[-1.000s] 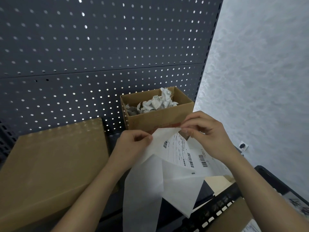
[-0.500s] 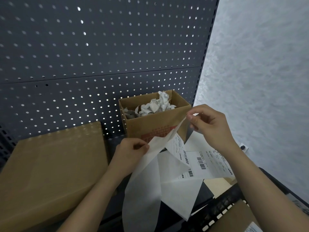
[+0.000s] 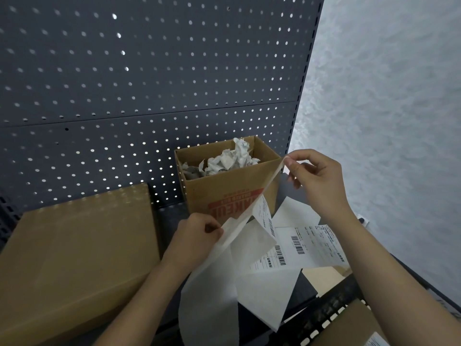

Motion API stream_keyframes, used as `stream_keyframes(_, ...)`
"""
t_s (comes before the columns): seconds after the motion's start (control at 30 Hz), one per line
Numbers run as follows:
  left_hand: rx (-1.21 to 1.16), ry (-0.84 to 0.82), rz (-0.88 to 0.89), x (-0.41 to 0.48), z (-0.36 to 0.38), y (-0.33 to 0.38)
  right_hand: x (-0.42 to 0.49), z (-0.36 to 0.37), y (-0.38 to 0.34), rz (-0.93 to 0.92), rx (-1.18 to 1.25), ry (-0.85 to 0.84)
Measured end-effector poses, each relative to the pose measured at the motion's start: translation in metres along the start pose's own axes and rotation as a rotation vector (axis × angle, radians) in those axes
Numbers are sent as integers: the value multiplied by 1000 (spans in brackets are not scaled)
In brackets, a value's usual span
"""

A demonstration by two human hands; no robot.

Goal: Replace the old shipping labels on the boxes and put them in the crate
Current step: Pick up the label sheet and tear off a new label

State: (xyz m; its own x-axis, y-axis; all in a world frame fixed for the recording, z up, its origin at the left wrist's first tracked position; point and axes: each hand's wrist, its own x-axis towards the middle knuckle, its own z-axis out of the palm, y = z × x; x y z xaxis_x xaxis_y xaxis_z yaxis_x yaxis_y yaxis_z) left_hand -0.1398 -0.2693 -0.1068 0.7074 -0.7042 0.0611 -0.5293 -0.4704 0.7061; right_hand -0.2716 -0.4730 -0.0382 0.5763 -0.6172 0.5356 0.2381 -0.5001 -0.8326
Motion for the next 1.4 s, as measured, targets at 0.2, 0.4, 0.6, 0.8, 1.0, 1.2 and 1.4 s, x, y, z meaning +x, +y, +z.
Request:
stream_keyframes(0.2, 30, -7, -31, 0, 10, -3, 4, -4, -8, -9, -18, 61)
stream_keyframes(0.4, 58, -14, -43, 5, 15, -3, 7, -10, -15, -19, 0, 124)
stream_keyframes(0.6, 83, -6, -54, 7, 19, -3, 11, -15, -28, -67, -8, 162)
stream_keyframes(0.8, 124, 27, -88, 6, 15, -6, 13, -13, -37, -68, -18, 197)
stream_keyframes(1.0, 176, 73, -149, 6, 6, -11, 18, -14, -38, -41, -15, 270)
stream_keyframes(1.2, 172, 76, -198, 6, 3, -19, 22, -20, -37, -38, -30, 324)
stream_keyframes(1.4, 234, 48, -169, 4, 0, -16, 23, -21, -39, -36, -11, 332)
